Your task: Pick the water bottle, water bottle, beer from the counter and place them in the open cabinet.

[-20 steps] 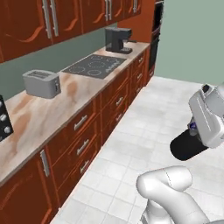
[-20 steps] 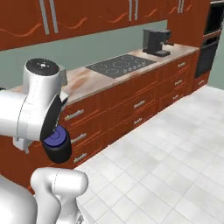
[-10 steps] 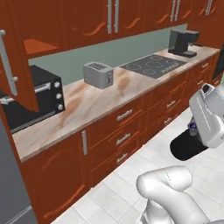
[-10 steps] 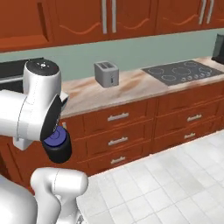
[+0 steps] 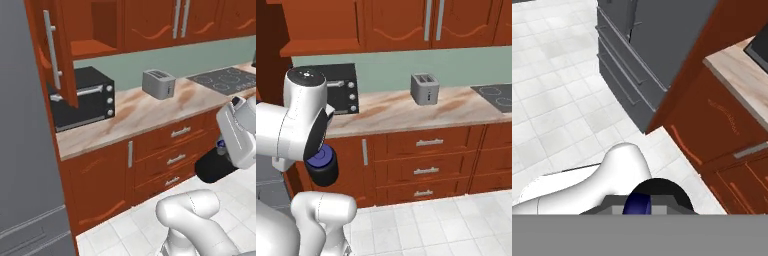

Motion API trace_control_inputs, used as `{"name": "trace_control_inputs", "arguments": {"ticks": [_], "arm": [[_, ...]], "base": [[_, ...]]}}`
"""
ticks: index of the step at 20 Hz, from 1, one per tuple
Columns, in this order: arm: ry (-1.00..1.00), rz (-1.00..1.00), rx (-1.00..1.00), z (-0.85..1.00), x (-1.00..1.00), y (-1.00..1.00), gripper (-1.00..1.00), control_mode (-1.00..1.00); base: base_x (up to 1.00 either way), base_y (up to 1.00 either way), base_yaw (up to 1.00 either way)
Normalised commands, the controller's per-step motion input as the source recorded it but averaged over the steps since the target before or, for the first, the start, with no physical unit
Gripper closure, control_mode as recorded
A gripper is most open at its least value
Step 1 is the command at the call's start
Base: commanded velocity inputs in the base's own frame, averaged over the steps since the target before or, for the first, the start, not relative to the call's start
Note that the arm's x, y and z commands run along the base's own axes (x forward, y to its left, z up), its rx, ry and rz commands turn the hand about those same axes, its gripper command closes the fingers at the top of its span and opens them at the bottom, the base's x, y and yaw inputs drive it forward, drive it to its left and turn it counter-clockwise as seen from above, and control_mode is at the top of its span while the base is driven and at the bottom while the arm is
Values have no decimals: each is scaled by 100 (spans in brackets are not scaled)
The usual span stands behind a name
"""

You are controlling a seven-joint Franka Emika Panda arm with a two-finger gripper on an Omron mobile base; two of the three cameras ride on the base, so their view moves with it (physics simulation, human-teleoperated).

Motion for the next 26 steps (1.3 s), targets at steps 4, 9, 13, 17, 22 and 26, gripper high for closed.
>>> {"name": "trace_control_inputs", "arguments": {"ticks": [4, 9, 13, 17, 22, 26], "arm": [[0, 0, 0, 0, 0, 0, 100, 100], [0, 0, 0, 0, 0, 0, 100, 100], [0, 0, 0, 0, 0, 0, 100, 100], [0, 0, 0, 0, 0, 0, 100, 100], [0, 0, 0, 0, 0, 0, 100, 100], [0, 0, 0, 0, 0, 0, 100, 100]], "base": [[6, 0, 40], [18, -4, 37], [32, 0, 39], [37, 0, 39], [16, -8, 30], [0, -26, 9]]}}
